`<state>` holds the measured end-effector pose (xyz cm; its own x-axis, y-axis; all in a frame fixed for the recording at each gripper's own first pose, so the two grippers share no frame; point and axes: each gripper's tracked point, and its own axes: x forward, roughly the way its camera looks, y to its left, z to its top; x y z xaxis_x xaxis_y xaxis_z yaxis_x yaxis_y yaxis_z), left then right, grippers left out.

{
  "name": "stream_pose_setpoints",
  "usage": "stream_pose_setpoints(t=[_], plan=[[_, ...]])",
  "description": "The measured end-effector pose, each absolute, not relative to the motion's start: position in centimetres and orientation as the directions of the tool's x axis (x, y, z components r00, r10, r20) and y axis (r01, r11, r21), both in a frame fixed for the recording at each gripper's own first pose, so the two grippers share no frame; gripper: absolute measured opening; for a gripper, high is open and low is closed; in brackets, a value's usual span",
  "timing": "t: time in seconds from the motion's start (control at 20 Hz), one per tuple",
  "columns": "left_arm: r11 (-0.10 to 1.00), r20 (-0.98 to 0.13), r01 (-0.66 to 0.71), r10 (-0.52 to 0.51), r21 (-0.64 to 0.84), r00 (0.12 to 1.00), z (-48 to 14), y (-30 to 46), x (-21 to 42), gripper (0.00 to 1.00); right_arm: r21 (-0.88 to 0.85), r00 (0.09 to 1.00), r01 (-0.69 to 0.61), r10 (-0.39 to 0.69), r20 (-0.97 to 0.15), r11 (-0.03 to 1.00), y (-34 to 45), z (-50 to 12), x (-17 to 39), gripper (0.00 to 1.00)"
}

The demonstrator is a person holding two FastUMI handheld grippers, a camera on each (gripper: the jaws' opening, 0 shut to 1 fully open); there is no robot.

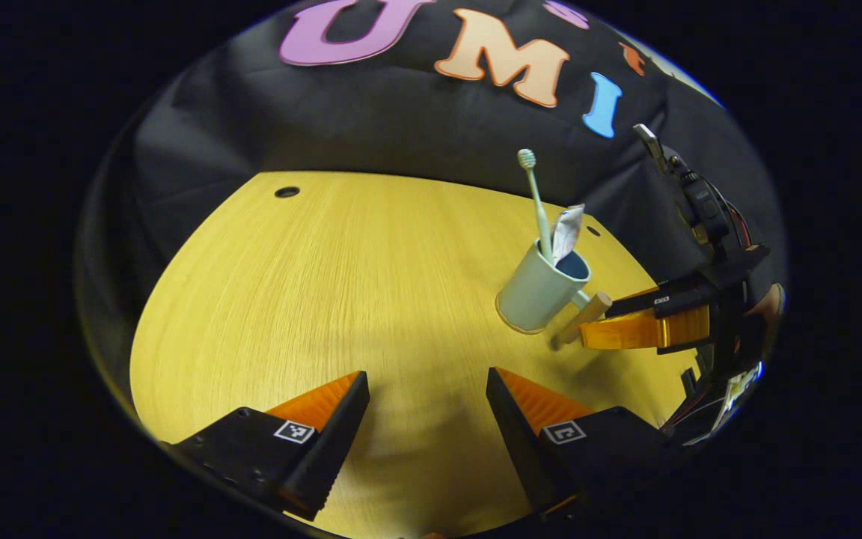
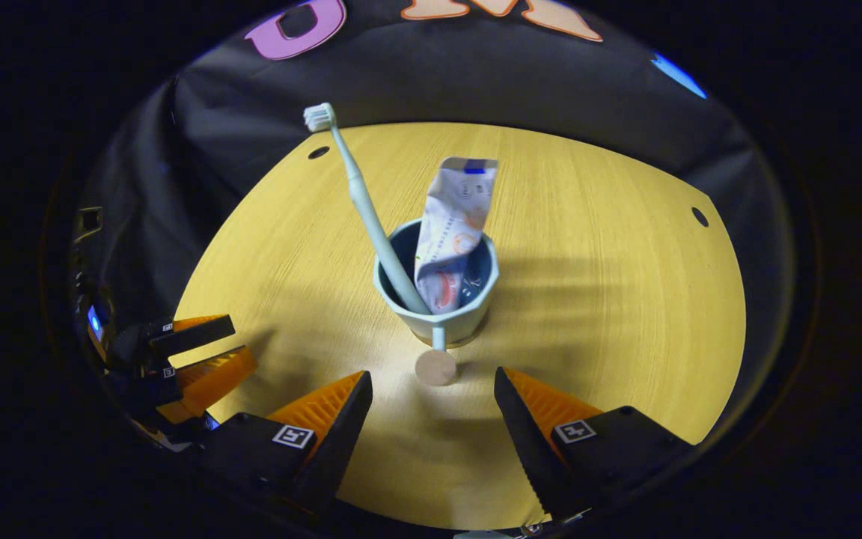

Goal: Put the toothbrush and toothpaste on the desktop into the cup, then pick up the cup and place it on the coaster on the desktop.

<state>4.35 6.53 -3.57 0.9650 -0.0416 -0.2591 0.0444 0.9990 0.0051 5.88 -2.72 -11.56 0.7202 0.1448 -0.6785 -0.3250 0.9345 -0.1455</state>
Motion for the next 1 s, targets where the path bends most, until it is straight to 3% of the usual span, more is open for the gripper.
stream_pose_setpoints(t=[0.15, 0.5, 0.6, 0.7, 0.75, 0.9, 1.0], plan=[[0.998, -0.247, 0.069, -0.062, 0.016, 0.967, -2.1, 4.1, 4.7, 0.94, -0.099, 0.75, -0.308, 0.178, -0.637, 0.946, -4.4, -10.1, 4.7, 0.96], [1.0, -0.207, 0.031, -0.03, 0.003, 0.978, 0.2, -2.1, 4.3, 0.94, -0.019, 0.814, -0.281, 0.228, -0.535, 0.96, -10.6, -7.1, 1.6, 0.99], [1.0, -0.188, 0.005, -0.006, -0.009, 0.982, 0.7, -3.5, 4.1, 0.94, 0.031, 0.821, -0.263, 0.24, -0.518, 0.964, -12.4, -6.6, 0.6, 0.95], [1.0, -0.175, -0.015, 0.011, -0.022, 0.984, 0.8, -4.7, 3.7, 0.94, 0.071, 0.835, -0.251, 0.253, -0.489, 0.965, -14.3, -5.7, -0.4, 0.99], [0.999, -0.173, -0.021, 0.016, -0.027, 0.985, 0.8, -5.2, 3.5, 0.94, 0.081, 0.843, -0.246, 0.255, -0.474, 0.966, -15.1, -5.4, -0.8, 0.94], [0.999, -0.16, -0.028, 0.024, -0.022, 0.987, 0.7, -6.6, 3.1, 0.94, 0.103, 0.871, -0.245, 0.265, -0.413, 0.964, -17.3, -3.9, -2.0, 0.99], [0.999, -0.131, -0.036, 0.035, -0.006, 0.991, 1.0, -7.2, 3.1, 0.94, 0.132, 0.887, -0.25, 0.281, -0.367, 0.959, -18.3, -3.0, -2.6, 0.94]])
